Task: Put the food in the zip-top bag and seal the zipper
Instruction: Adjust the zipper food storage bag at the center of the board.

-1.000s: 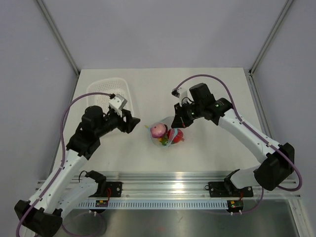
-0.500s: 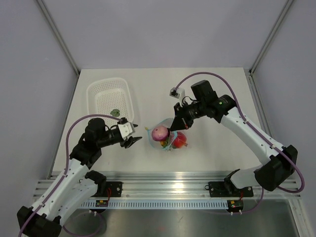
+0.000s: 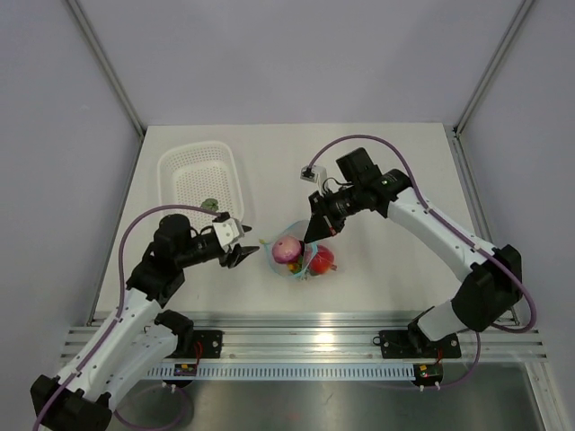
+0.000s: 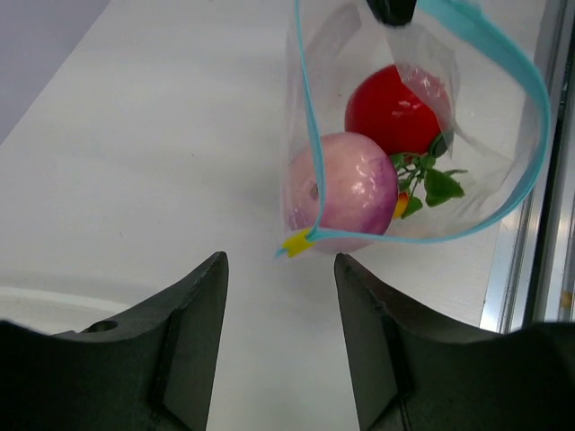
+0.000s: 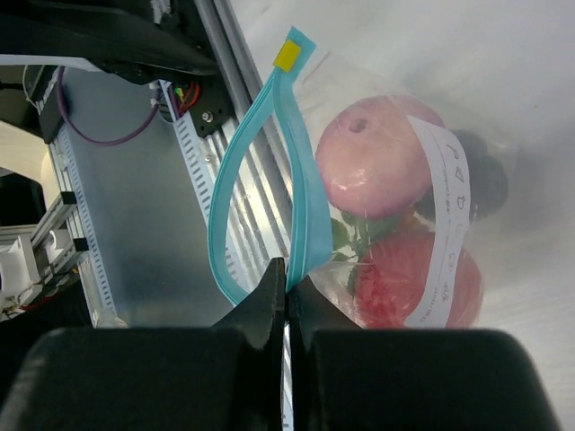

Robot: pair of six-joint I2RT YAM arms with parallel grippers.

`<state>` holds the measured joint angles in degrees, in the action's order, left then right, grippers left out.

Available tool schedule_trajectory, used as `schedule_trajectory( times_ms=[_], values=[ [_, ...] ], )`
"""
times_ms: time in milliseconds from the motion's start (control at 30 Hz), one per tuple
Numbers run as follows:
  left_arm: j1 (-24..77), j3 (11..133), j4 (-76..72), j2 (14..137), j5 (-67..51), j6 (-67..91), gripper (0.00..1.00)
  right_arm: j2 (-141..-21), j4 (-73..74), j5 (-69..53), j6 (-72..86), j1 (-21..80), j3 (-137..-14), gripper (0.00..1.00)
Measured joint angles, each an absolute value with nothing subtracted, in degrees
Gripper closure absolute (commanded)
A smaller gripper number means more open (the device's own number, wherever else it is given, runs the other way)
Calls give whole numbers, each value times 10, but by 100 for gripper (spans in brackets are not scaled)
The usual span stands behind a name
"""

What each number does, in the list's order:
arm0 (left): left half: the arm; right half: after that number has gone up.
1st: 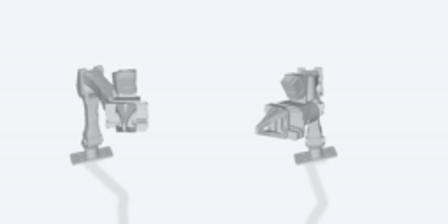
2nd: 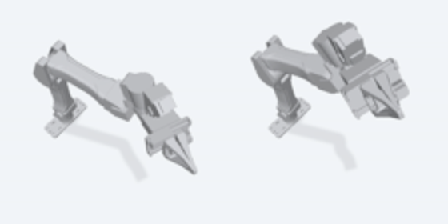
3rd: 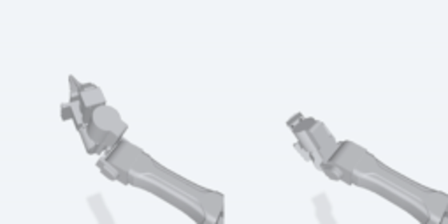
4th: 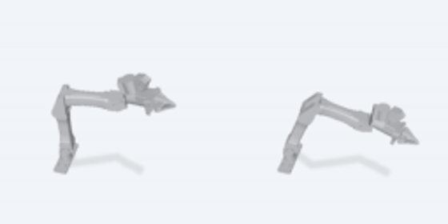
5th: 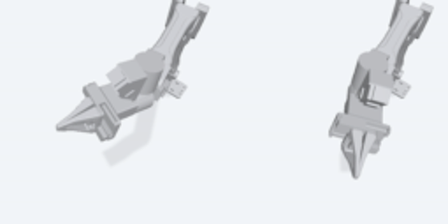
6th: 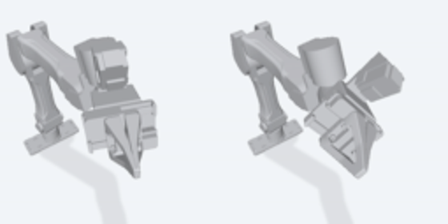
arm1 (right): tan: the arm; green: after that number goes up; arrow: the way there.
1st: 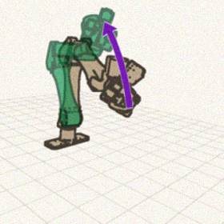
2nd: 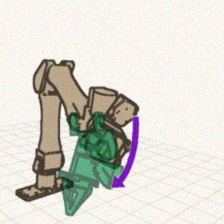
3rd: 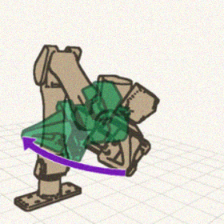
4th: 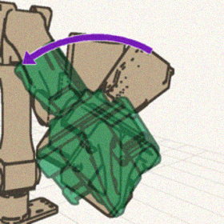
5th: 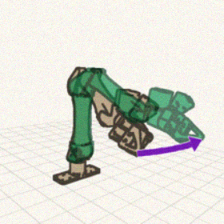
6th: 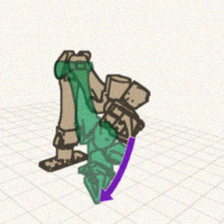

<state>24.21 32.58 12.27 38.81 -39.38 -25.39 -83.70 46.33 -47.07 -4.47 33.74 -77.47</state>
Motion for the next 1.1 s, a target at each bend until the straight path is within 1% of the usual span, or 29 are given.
schedule_trajectory(
  times_ms=[33,67,133,167,200,267,300,333,367,400,433,500,667,733,800,967,1100],
  values=[
    [242,329,119,387,-383,-230,45,-852,461,-468,-42,337,-773,99],
    [242,333,114,387,-370,-204,48,-867,459,-464,-39,337,-771,98],
    [242,351,112,397,-337,-141,67,-893,453,-453,-31,337,-763,97],
    [242,369,115,407,-317,-105,92,-902,453,-448,-28,337,-762,97],
    [242,391,125,422,-300,-72,100,-913,452,-442,-24,337,-762,98],
    [242,452,159,469,-277,-28,100,-928,449,-435,-21,337,-762,99],
    [242,475,166,489,-273,-16,96,-933,448,-430,-19,337,-762,99],
    [242,496,171,511,-270,-6,87,-938,448,-429,-18,337,-762,99],
    [244,506,175,525,-269,-1,75,-941,447,-427,-17,337,-762,99],
    [248,507,178,532,-265,2,59,-943,446,-426,-17,337,-762,99],
    [253,503,185,534,-262,5,54,-944,446,-426,-16,337,-762,100],
    [267,491,190,533,-267,2,47,-945,445,-425,-17,337,-762,100],
    [292,469,192,528,-297,-28,47,-945,444,-425,-17,337,-762,100],
    [309,462,195,528,-297,-41,50,-945,444,-425,-17,337,-762,100],
    [332,458,200,532,-294,-56,50,-945,444,-425,-17,337,-762,100],
    [400,456,213,575,-264,-81,51,-945,444,-425,-17,337,-762,100],
    [421,453,213,606,-232,-84,52,-944,444,-425,-17,337,-762,100]
  ],
)
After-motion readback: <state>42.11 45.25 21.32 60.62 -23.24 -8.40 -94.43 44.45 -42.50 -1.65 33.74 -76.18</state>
